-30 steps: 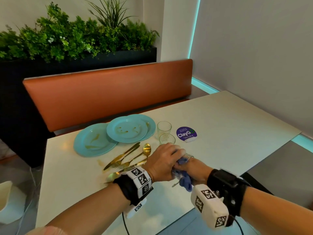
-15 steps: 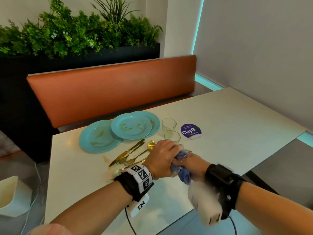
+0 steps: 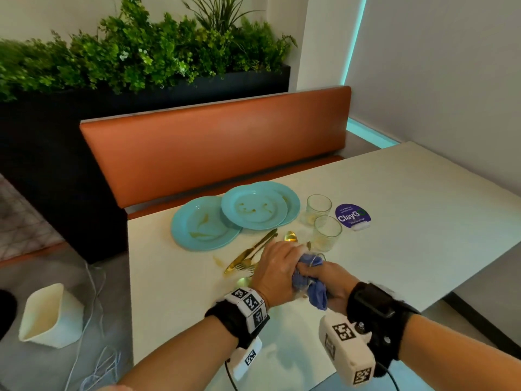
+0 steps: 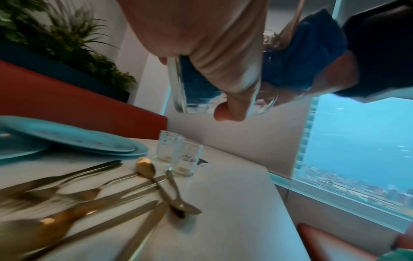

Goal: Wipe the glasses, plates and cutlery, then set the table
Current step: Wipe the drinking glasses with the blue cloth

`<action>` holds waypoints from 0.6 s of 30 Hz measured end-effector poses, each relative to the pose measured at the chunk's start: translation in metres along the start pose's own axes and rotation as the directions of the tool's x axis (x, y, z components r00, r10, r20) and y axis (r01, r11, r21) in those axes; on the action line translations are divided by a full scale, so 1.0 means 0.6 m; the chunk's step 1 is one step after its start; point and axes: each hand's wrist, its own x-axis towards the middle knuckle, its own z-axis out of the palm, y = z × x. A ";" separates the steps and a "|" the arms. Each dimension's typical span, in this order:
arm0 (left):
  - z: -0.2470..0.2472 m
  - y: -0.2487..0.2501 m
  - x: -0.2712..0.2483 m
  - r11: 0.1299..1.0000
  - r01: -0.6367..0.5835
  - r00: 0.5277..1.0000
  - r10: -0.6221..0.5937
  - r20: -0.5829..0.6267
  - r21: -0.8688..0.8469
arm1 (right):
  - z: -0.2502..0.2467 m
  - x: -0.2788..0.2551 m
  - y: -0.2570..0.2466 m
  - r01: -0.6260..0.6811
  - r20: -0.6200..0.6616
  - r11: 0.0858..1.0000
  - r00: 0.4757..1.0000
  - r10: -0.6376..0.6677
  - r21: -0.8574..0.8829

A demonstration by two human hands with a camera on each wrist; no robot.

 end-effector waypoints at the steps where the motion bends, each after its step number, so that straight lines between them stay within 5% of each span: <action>1: -0.010 -0.016 -0.011 0.997 0.075 0.997 -0.075 0.008 0.008 | 0.010 0.003 0.000 -0.025 0.016 0.999 1.000 0.024 0.043; 3: -0.030 -0.050 -0.045 0.950 0.311 0.949 -0.312 0.045 0.023 | 0.027 -0.001 -0.008 -0.069 0.074 0.985 0.996 0.058 0.161; 7: -0.076 -0.121 -0.127 0.673 0.727 0.685 -0.726 0.069 -0.135 | 0.037 0.002 -0.034 -0.018 0.052 0.970 0.999 0.006 0.244; 12: -0.121 -0.180 -0.195 0.549 0.810 0.557 -0.830 -0.020 -0.208 | 0.032 0.048 -0.041 -0.137 0.098 0.929 0.989 0.110 0.342; 16: -0.131 -0.206 -0.239 0.451 0.845 0.476 -0.879 0.021 -0.288 | 0.036 0.077 -0.026 0.000 -0.058 0.972 0.998 0.014 0.235; 18: -0.132 -0.211 -0.253 0.361 0.879 0.397 -0.916 0.058 -0.311 | 0.030 0.089 -0.020 0.013 -0.103 0.950 0.995 0.020 0.311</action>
